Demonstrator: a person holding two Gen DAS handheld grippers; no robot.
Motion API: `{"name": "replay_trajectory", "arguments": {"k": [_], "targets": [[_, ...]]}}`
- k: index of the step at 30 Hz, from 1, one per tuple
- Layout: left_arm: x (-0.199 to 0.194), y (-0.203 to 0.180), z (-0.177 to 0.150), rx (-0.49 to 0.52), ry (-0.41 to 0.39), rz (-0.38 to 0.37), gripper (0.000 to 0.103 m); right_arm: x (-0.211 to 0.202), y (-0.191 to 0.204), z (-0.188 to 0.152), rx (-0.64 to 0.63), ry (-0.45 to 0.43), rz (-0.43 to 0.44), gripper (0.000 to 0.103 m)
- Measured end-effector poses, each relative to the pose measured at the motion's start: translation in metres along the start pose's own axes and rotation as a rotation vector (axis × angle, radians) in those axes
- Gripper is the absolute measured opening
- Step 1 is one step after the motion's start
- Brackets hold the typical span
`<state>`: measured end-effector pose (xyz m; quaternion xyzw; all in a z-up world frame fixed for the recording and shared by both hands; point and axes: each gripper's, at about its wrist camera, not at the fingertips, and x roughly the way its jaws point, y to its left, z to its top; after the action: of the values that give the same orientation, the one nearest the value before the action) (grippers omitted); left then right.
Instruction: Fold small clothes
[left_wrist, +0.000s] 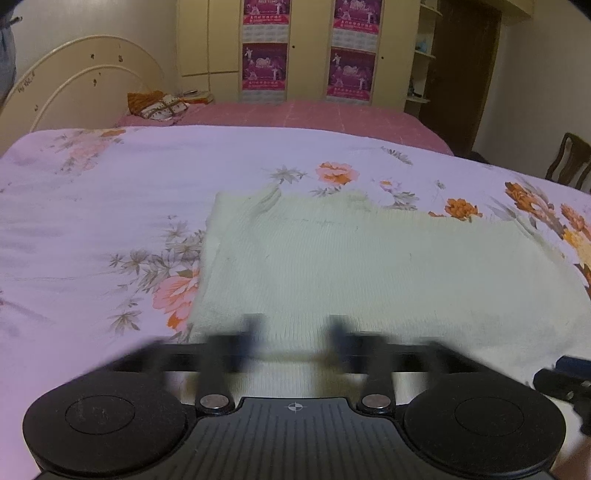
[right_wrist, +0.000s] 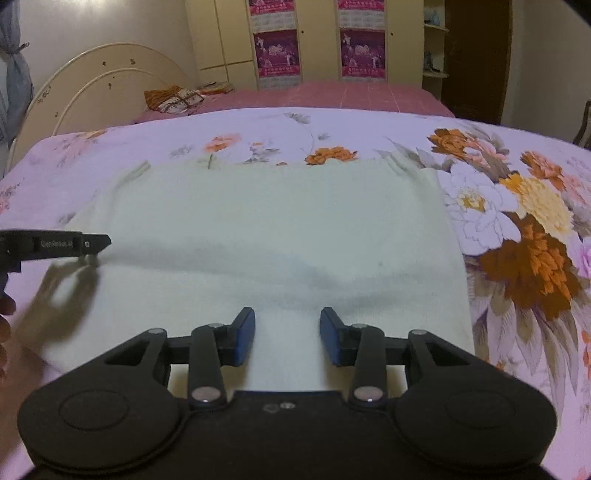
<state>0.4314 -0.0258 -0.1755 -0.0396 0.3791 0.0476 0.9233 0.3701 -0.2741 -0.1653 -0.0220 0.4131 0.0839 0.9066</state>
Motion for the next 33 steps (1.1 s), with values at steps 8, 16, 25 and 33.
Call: {"name": "replay_trajectory", "arguments": {"k": [8,16,25,33], "targets": [[-0.007,-0.005,-0.025,0.031,0.027,0.000,0.102,-0.011,0.002,-0.007,0.024,0.004,0.009,0.042],[-0.029,-0.006,-0.057,0.081,0.043,0.025,0.102,-0.024,0.009,-0.011,0.012,-0.032,0.005,0.042],[-0.043,0.006,-0.070,0.015,0.057,-0.009,0.102,-0.020,0.010,-0.030,-0.041,0.016,-0.028,0.044],[-0.052,0.005,-0.079,-0.012,0.069,-0.034,0.102,-0.028,0.014,-0.035,-0.018,0.004,-0.015,0.048]]}}
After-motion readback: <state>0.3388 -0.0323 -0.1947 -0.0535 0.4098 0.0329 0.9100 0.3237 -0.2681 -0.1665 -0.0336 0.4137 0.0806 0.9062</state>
